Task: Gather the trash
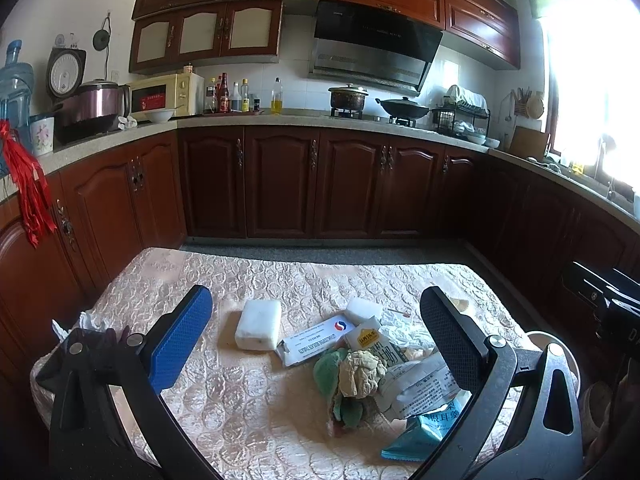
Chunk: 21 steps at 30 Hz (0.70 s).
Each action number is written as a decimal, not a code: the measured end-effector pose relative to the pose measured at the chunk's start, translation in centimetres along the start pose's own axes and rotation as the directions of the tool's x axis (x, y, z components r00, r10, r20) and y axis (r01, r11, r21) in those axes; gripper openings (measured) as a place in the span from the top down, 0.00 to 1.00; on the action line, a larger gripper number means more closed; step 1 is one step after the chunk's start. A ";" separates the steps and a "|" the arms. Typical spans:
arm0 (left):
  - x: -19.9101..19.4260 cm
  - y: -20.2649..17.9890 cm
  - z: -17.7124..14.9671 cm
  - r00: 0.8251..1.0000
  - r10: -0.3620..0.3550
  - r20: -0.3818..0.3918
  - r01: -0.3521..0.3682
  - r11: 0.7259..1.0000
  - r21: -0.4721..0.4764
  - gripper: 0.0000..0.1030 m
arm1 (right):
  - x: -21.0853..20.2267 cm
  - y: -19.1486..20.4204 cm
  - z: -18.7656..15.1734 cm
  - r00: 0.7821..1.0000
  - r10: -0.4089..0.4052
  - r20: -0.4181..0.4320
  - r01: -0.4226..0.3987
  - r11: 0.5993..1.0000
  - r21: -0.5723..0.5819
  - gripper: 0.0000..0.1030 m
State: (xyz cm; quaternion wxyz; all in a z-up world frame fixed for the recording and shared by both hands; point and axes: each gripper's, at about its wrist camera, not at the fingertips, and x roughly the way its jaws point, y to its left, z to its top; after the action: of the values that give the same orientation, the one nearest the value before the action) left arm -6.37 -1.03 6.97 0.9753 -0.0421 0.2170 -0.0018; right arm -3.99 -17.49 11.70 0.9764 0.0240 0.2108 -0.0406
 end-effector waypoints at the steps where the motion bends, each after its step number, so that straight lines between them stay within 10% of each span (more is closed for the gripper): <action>1: 0.0 0.0 0.0 1.000 0.001 0.000 -0.001 1.000 0.000 0.00 | 0.1 0.0 0.0 1.000 -0.002 -0.005 0.002 1.000 -0.002 0.00; 21: 0.0 0.0 0.0 1.000 -0.001 0.000 0.001 1.000 -0.001 0.00 | 0.2 -0.2 -0.2 1.000 -0.009 -0.009 0.009 1.000 -0.017 0.00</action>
State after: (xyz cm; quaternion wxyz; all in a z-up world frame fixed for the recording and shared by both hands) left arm -6.36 -1.01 6.99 0.9752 -0.0426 0.2170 -0.0022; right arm -3.94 -17.66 11.47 0.9754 0.0148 0.2156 -0.0431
